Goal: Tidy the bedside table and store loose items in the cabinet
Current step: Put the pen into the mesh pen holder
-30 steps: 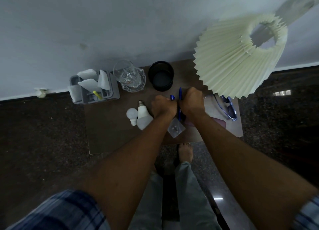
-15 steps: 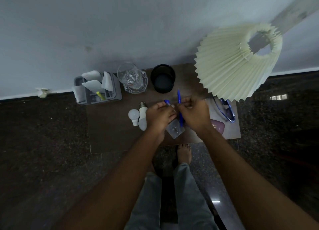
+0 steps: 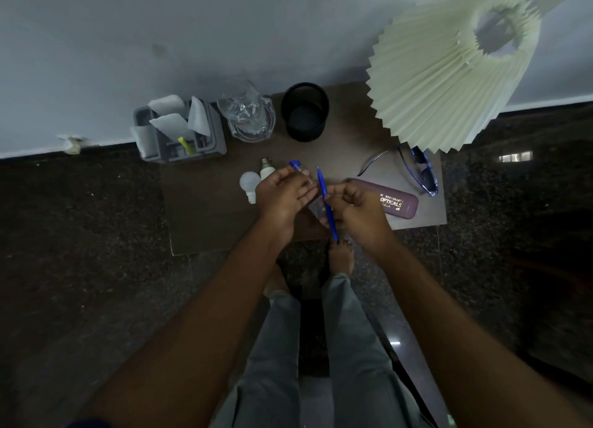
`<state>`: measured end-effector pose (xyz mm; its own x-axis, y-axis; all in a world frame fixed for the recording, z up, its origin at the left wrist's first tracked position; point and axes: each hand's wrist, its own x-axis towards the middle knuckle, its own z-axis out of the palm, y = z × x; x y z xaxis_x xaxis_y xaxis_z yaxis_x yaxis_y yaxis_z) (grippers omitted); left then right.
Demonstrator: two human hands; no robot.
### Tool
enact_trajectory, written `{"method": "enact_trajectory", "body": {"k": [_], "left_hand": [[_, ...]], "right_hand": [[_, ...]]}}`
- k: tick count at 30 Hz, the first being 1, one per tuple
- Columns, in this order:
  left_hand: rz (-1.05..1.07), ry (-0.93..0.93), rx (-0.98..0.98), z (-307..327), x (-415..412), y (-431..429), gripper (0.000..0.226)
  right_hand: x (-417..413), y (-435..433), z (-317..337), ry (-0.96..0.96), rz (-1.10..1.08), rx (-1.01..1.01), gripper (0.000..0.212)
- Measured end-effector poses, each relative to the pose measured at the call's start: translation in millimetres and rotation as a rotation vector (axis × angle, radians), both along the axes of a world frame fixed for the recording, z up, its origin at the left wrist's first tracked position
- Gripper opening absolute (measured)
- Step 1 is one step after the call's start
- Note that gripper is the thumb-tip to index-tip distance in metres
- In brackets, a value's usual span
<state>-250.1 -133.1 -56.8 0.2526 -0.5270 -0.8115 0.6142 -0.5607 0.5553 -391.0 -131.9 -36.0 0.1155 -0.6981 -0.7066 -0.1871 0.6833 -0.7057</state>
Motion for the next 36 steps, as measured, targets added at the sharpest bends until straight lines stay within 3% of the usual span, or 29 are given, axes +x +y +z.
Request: {"method": "enact_trajectory", "body": {"k": [17,28,36], "left_hand": [[0.075,0.106,-0.027,-0.5,11.0,-3.9,0.008],[0.031,0.079,-0.048,1.5,3.1,-2.2,0.024],[0.053,0.094,-0.048,2.0,5.2,-3.5,0.012]], "right_hand": [[2.2,3.8,9.7,0.061,0.061,0.032,0.017],[-7.6,0.4,9.9,0.055,0.091,0.002,0.017],[-9.8,-3.0,7.3,0.058,0.129,-0.013,0.014]]}}
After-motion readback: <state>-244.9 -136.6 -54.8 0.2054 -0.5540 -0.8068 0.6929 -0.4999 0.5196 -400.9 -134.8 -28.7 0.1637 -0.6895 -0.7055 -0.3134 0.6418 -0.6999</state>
